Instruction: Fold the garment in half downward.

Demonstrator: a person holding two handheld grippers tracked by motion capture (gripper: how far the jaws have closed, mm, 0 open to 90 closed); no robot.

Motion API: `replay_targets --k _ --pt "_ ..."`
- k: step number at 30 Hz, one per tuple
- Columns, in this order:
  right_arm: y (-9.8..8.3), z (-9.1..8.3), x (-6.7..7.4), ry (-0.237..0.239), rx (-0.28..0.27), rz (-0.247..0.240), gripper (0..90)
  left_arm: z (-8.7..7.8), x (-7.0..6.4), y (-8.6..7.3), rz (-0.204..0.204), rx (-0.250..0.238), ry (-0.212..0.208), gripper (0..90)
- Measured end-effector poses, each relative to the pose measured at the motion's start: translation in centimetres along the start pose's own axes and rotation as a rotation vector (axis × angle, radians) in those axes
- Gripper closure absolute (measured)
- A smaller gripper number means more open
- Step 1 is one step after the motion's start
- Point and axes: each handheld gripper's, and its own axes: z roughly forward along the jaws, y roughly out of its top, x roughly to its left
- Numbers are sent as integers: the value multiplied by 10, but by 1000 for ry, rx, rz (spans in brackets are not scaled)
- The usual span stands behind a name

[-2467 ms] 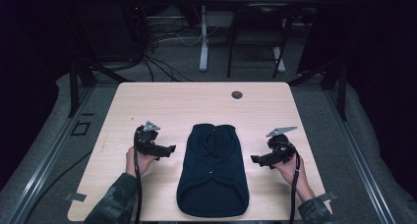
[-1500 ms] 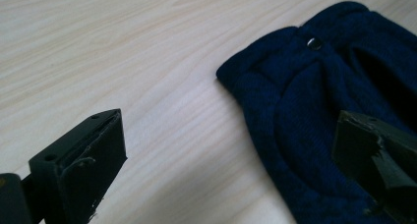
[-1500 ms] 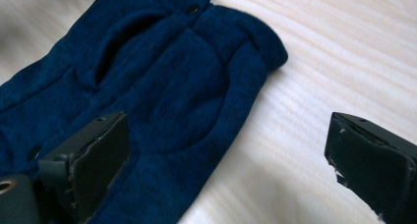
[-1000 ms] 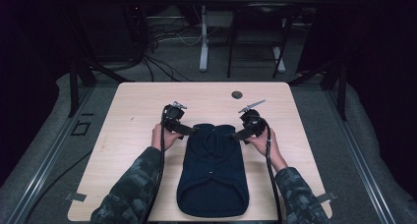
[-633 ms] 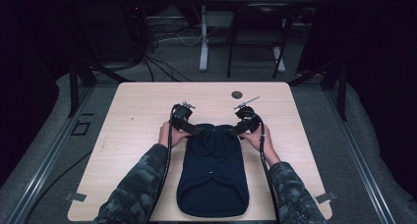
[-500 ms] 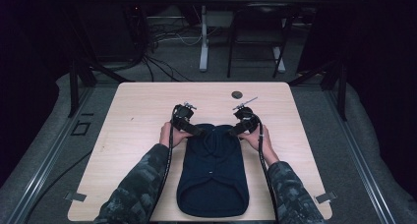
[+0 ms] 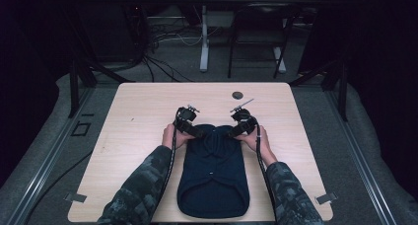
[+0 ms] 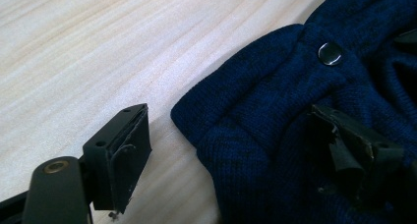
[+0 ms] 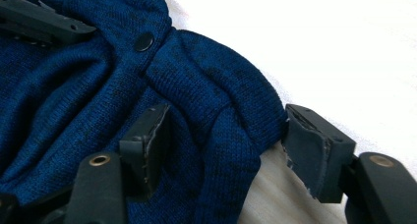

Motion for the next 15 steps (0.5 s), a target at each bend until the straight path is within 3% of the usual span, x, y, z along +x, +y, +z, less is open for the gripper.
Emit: replay_targets --k 3,8,15 --pt "0 1 1 -5 -8 2 377 1 2 -1 -11 -4 -7 183" --pt "2 1 5 -33 18 -44 432 2 0 -1 0 -3 0 198" --pt "2 1 7 -26 16 -39 492 1 -4 0 22 -6 -14 311"
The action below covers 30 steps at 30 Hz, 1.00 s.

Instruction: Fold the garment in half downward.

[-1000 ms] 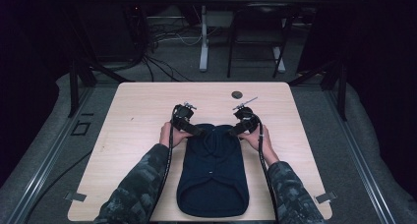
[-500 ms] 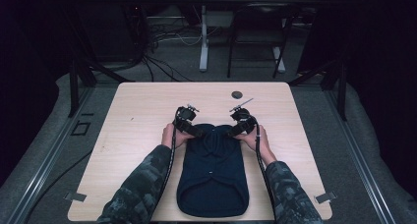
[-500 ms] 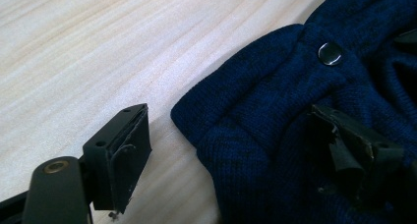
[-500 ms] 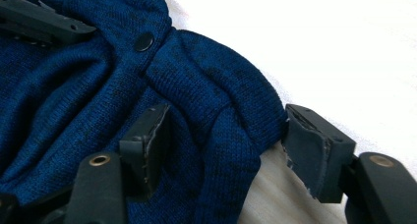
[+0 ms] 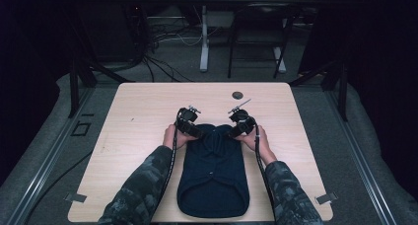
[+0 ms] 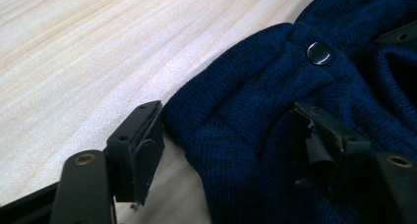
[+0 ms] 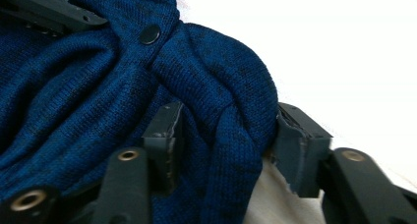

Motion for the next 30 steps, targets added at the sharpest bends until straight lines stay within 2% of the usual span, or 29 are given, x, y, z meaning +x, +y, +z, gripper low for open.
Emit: replay_targets --k 1,2,3,4,6,7,10,11,12,20,26,30 --pt "0 -1 0 2 13 -8 506 0 0 0 0 0 0 324" --pt "0 1 2 8 -16 18 524 0 -1 0 2 -2 2 341" --pt "0 1 2 8 -16 18 524 0 -1 0 2 -2 2 346" --pt "1 0 2 13 9 -9 553 0 -2 0 0 -3 5 348" --pt "1 -1 2 15 14 -10 563 0 -2 0 0 -5 5 356" --pt "-1 1 2 30 -8 6 590 0 -2 0 1 -9 1 381" --pt "-1 0 0 40 -10 11 613 0 -2 0 3 -9 -9 416" --pt "-2 1 1 52 -30 30 623 -1 -3 1 7 -9 -17 464" --pt "-1 0 0 52 -11 12 625 -1 -3 1 8 -10 -20 480" --pt "-2 0 1 41 -9 2 652 -1 -1 -2 0 -28 -54 614" --pt "-3 1 0 59 -31 29 678 -2 0 -3 -20 -35 -73 661" --pt "-2 -1 0 52 -20 14 685 -2 -1 -2 -8 -36 -64 664"
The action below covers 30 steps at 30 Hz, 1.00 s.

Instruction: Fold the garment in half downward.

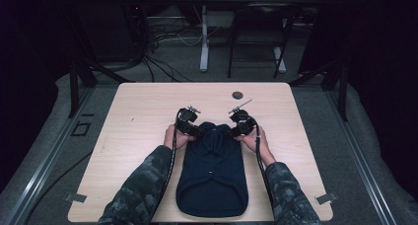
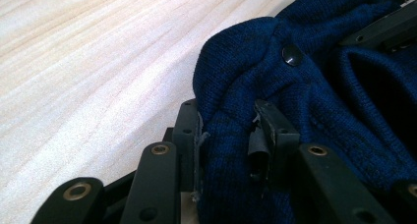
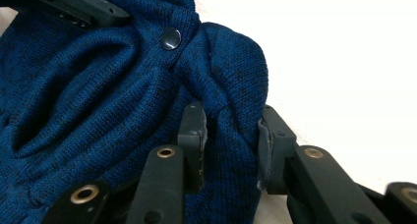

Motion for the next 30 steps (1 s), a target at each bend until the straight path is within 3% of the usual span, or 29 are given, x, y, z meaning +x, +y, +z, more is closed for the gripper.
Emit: replay_targets --k 4,5,14,21,30 --pt "1 -1 3 -17 -19 -14 690 -2 0 1 1 7 9 655" --pt "2 -3 3 -25 -9 -40 691 -2 0 1 0 8 10 652" --pt "1 -10 12 -59 -61 -103 696 -8 1 1 -6 -8 2 651" --pt "-3 -20 11 -47 -110 -126 695 -18 -4 5 28 -28 -6 648" --pt "-5 -35 14 -42 -133 -159 694 -29 -9 8 66 -49 -21 653"
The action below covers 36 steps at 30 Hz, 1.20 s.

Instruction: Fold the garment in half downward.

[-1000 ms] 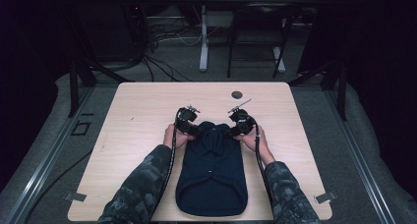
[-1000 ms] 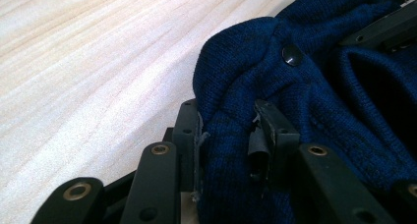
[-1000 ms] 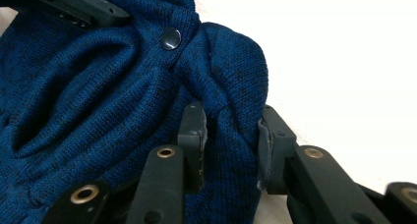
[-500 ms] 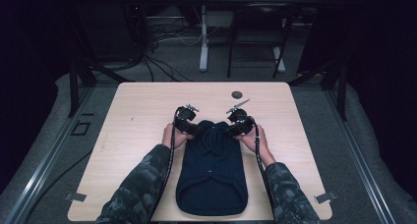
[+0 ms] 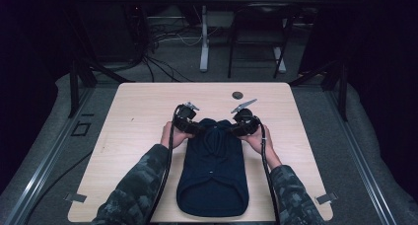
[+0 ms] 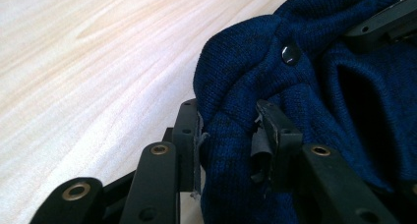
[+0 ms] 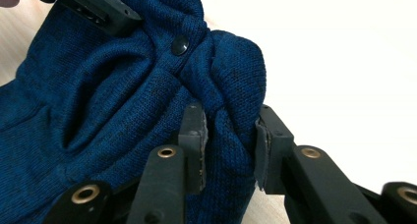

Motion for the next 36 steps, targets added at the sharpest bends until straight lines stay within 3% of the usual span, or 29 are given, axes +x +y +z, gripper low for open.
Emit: replay_targets --k 11,28,36 --pt "2 -17 7 -9 -24 -43 696 -15 -7 4 52 -13 -3 651" --pt "6 -32 18 -54 -58 -104 698 -31 -12 6 74 -55 -10 642" --pt "5 -43 23 -74 -111 -123 702 -44 -19 6 108 -84 -11 644"
